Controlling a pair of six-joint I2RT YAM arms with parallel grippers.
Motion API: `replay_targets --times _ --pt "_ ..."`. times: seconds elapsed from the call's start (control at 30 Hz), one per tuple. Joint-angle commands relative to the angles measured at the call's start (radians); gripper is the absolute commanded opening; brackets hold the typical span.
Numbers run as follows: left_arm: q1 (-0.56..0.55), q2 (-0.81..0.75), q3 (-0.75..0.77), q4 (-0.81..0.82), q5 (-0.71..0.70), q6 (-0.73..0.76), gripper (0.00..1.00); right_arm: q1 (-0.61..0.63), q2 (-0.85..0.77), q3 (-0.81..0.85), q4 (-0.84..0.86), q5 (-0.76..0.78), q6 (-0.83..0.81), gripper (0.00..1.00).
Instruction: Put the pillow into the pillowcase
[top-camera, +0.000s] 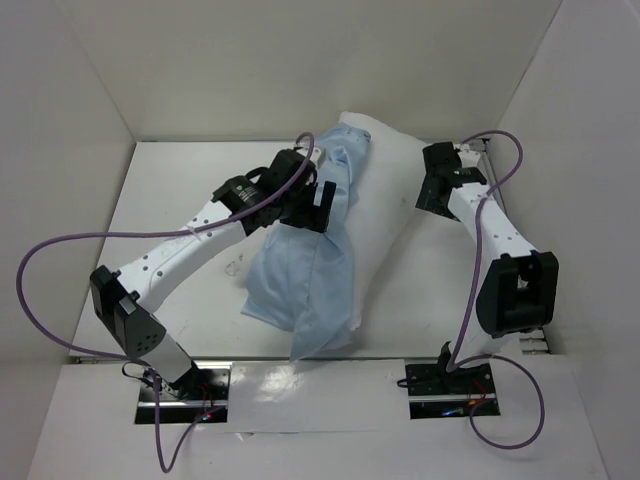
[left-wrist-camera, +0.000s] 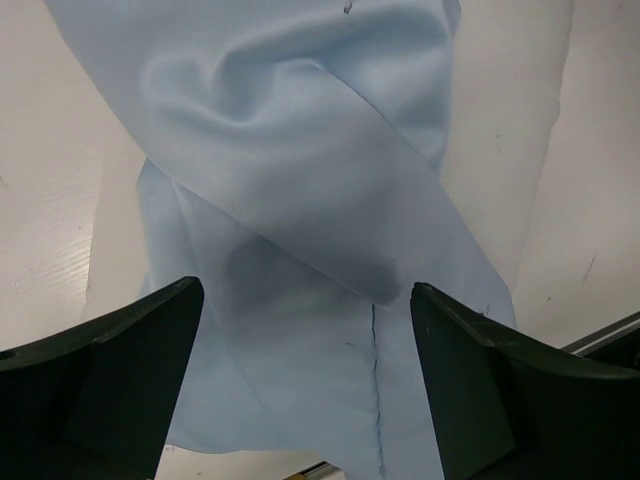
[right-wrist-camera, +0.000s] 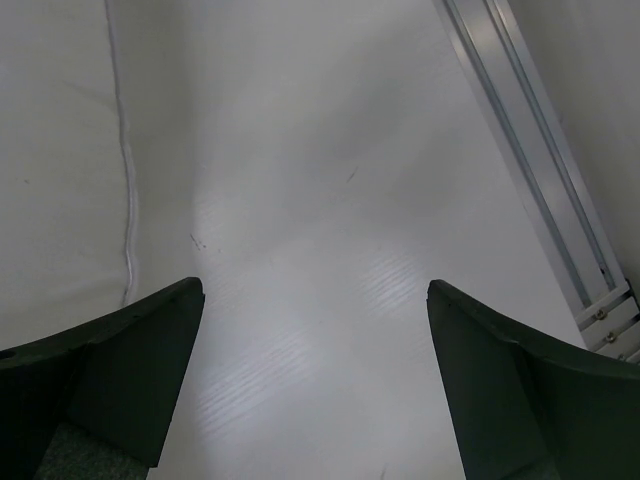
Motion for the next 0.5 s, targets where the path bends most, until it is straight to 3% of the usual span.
replay_targets --times 0.0,0.3,0.47 --pt "0.005 0.015 0.059 -0.019 -0.065 -0.014 0.98 -0.007 -0.06 -0.022 0.035 -0.032 0.02 1.0" --pt "-0.005 0.034 0.09 -0.019 -0.039 -0.044 0.99 -0.016 -0.148 -0.095 0.1 -0.199 0.011 1.0" --pt "-0.014 0.053 0.108 -0.019 -0.03 -0.074 1.0 -0.028 -0.26 -0.178 0.158 -0.426 -0.026 1.0"
